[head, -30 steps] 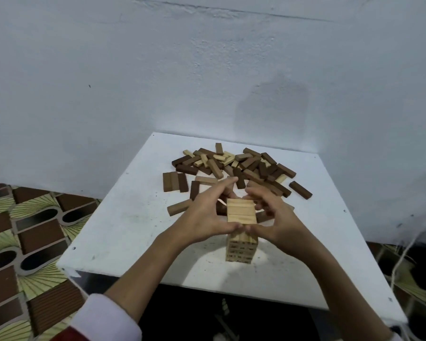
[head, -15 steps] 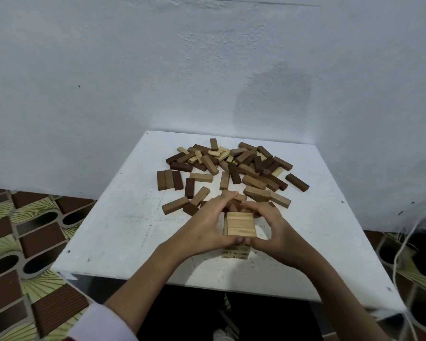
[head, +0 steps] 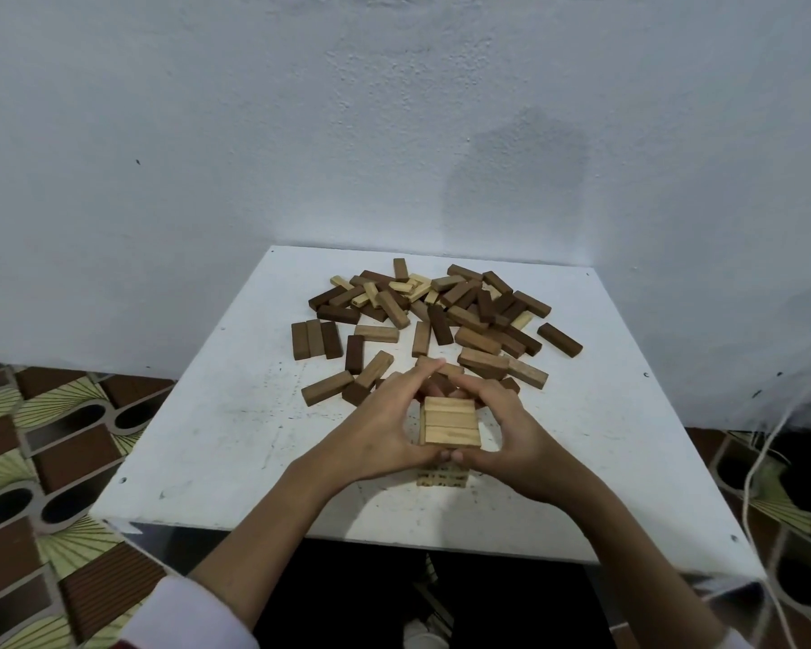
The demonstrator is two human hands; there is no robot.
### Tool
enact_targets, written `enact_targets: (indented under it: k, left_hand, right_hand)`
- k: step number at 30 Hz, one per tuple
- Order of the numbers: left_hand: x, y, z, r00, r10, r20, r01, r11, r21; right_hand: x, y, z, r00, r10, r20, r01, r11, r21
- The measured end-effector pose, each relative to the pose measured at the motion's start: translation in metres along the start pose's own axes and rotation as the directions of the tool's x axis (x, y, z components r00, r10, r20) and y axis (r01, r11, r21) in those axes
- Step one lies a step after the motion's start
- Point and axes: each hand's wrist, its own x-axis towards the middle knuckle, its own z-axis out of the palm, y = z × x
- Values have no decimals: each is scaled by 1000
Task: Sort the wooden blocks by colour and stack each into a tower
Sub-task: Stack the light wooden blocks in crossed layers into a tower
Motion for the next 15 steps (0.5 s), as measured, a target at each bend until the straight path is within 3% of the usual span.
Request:
enact_targets:
  k: [11,13,15]
  left_hand:
    - [0,-3,4,999,-11,-40,10,1000,-24]
    - [-3,-5,7,998,-36,-43,32,996,-78]
    - [-10,-4,12,993,-103,-53,87,967,-240]
  right_hand:
    - [4,0,-6,1000,-26,16,25,1000,6]
    - [1,2,-6,1000,-22,16,21,999,40]
    - [-4,4,-3,1000,20,-10,-19,992,125]
